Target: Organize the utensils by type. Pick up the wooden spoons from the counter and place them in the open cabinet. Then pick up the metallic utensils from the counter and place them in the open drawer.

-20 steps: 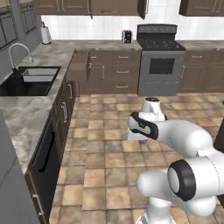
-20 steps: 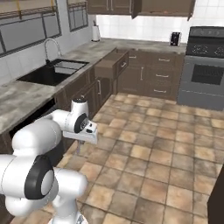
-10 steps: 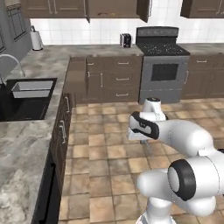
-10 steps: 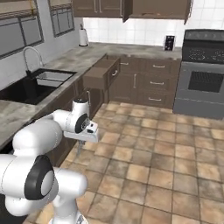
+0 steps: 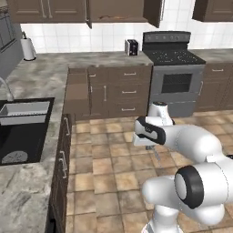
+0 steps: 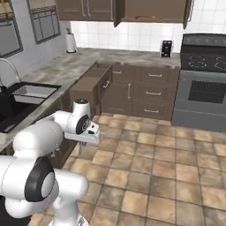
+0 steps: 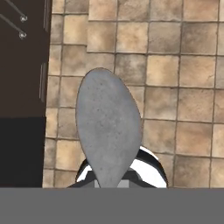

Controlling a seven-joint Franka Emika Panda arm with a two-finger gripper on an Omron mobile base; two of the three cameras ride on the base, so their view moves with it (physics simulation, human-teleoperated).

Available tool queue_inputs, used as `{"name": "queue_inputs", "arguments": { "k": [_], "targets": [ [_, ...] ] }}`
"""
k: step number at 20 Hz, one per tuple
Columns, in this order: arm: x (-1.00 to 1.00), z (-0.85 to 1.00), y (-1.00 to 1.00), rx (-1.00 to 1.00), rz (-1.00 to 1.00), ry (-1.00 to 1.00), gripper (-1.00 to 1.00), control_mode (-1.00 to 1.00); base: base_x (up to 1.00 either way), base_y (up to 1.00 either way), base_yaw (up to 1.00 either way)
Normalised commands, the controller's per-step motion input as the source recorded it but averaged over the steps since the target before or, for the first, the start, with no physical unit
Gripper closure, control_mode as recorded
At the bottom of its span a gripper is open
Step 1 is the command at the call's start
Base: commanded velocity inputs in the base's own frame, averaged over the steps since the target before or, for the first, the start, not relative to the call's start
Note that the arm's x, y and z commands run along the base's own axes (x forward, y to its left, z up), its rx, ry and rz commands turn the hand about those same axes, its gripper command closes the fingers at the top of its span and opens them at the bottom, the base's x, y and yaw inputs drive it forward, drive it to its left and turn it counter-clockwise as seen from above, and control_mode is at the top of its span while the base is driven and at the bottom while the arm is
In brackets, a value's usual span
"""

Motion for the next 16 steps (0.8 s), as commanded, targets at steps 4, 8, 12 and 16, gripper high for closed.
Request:
{"name": "queue_inputs", "arguments": {
  "k": [4,8,12,16],
  "targets": [
    [0.0,0.0,0.0,0.0,0.0,0.0,1.0,1.0,1.0,0.28,-0.02],
    [0.0,0.0,0.0,0.0,0.0,0.0,1.0,1.0,1.0,0.23,0.01],
    [0.0,0.0,0.0,0.0,0.0,0.0,1.0,1.0,1.0,0.25,0.0],
    [0.0,0.0,0.0,0.0,0.0,0.0,1.0,1.0,0.99,0.38,0.05]
  ]
}}
